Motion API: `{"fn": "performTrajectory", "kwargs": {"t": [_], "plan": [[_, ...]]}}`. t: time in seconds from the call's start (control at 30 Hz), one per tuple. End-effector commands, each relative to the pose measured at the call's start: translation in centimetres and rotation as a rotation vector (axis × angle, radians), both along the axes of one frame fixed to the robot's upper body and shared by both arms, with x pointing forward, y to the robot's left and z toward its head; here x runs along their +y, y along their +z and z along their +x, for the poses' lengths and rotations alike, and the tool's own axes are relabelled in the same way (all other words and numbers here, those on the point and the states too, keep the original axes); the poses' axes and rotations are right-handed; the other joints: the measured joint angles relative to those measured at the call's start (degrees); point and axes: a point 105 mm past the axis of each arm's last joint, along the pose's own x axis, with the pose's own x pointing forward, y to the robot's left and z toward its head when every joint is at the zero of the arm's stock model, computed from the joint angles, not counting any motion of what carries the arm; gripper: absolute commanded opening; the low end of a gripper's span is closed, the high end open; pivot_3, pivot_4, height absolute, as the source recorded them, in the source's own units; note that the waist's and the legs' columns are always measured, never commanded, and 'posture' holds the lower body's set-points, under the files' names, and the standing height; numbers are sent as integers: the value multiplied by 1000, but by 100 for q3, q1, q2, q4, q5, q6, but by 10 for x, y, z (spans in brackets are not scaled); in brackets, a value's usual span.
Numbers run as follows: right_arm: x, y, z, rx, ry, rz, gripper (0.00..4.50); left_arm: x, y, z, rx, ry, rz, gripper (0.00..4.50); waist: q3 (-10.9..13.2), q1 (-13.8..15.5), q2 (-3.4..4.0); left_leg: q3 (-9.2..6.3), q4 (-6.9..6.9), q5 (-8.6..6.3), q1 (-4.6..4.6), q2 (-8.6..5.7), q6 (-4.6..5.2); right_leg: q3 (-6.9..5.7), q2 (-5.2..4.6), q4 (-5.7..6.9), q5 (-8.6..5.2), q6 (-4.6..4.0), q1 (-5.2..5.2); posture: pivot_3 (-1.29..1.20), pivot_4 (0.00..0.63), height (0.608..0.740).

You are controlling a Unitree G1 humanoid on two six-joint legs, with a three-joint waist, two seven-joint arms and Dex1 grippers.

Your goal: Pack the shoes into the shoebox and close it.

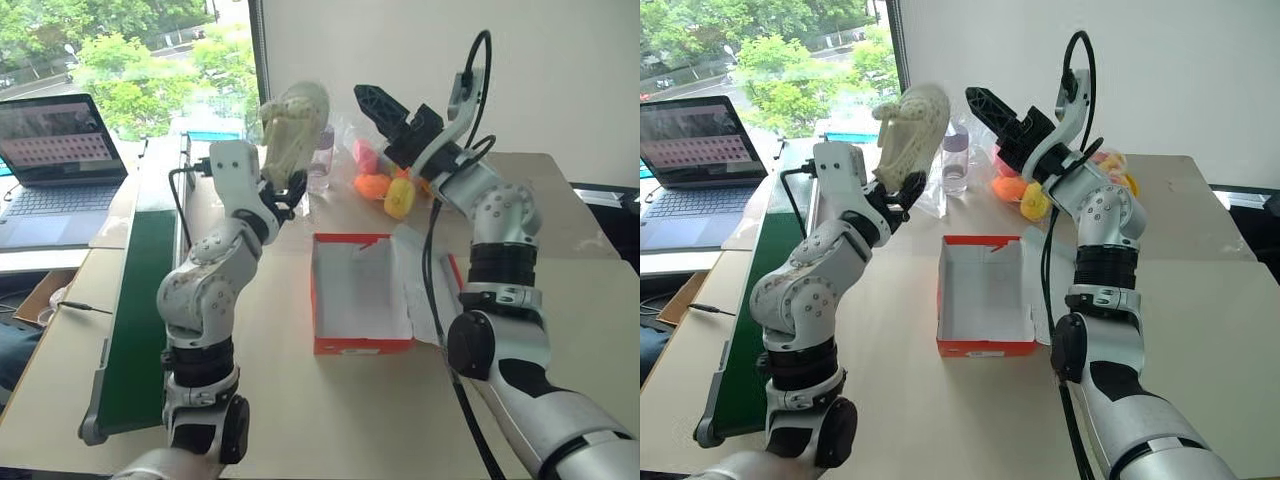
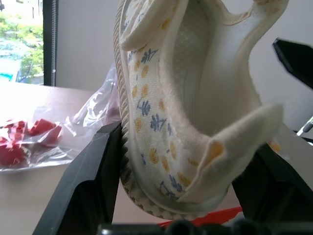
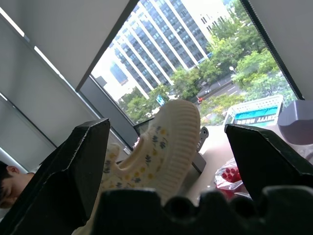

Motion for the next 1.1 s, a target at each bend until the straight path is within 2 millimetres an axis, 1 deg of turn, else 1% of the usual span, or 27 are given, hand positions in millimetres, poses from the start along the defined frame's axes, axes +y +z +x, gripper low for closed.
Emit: {"fn": "performTrajectory", "kwargs": {"t": [0.03,0.17,0.23,0.27,0.4,0.5,0.6,0.7,0.77,0.83,0.9,0.97,1.03,1.1], "plan": [[-4,20,-7,-54,5,39,4500,-19,21,-6,-58,-91,-40,2859,0,-3,0,0,0,0,1,0,1,1,1,0,-1,1,0,0,150,740],[-5,20,-7,-56,-4,41,4500,-32,23,-7,-42,-138,-94,2859,0,-2,0,0,1,1,1,-1,2,7,4,1,-2,4,0,0,150,740],[-5,20,-7,-59,-7,40,4500,-42,8,-6,6,-161,-82,2859,0,0,0,0,2,1,1,-1,2,8,4,1,-2,5,1,0,150,740],[-4,20,-7,-60,-9,34,4500,-48,5,-7,20,-181,-97,2859,0,1,0,0,2,1,1,-1,2,9,5,1,-3,5,1,0,150,740],[-4,18,-6,-58,-10,28,4500,-64,5,-12,51,-247,-169,2859,0,-1,0,0,3,1,0,-1,3,9,5,0,-3,6,1,0,150,740],[-2,18,-6,-59,-7,25,4500,-73,3,-14,66,-289,-173,2859,0,-1,0,0,3,1,0,-1,3,10,6,2,-3,6,1,0,150,740],[0,17,-6,-58,9,26,4500,-78,3,-15,68,-314,-160,2859,0,1,0,0,3,1,1,-1,3,10,6,1,-3,6,1,0,150,740],[4,17,-9,-64,40,32,3759,-81,3,-15,73,-341,-158,2847,0,3,0,0,4,1,0,-1,3,10,5,1,-3,6,1,0,150,740],[6,17,-10,-71,52,28,2991,-83,3,-16,76,-352,-157,2847,0,3,0,0,3,1,0,-1,3,10,5,1,-3,6,1,0,150,740],[6,17,-11,-72,56,30,2440,-86,4,-18,77,-375,-154,2847,0,3,0,0,3,1,0,-1,3,9,6,1,-3,6,1,0,150,740],[5,16,-10,-70,52,35,1679,-89,4,-20,77,-396,-143,2847,0,-1,0,0,4,1,0,-1,3,10,6,1,-3,6,1,0,150,740],[5,16,-10,-71,51,36,1043,-89,4,-20,76,-403,-138,2847,0,-1,0,0,4,1,1,-1,3,10,6,2,-3,6,1,0,150,740],[4,17,-11,-74,53,35,674,-89,4,-20,74,-407,-134,2847,0,0,0,0,4,1,1,-1,3,10,7,2,-3,6,1,0,150,740],[4,17,-11,-76,52,33,548,-89,5,-21,73,-408,-132,2847,0,2,0,0,4,1,1,-1,3,10,6,2,-3,6,1,0,150,740]]}}
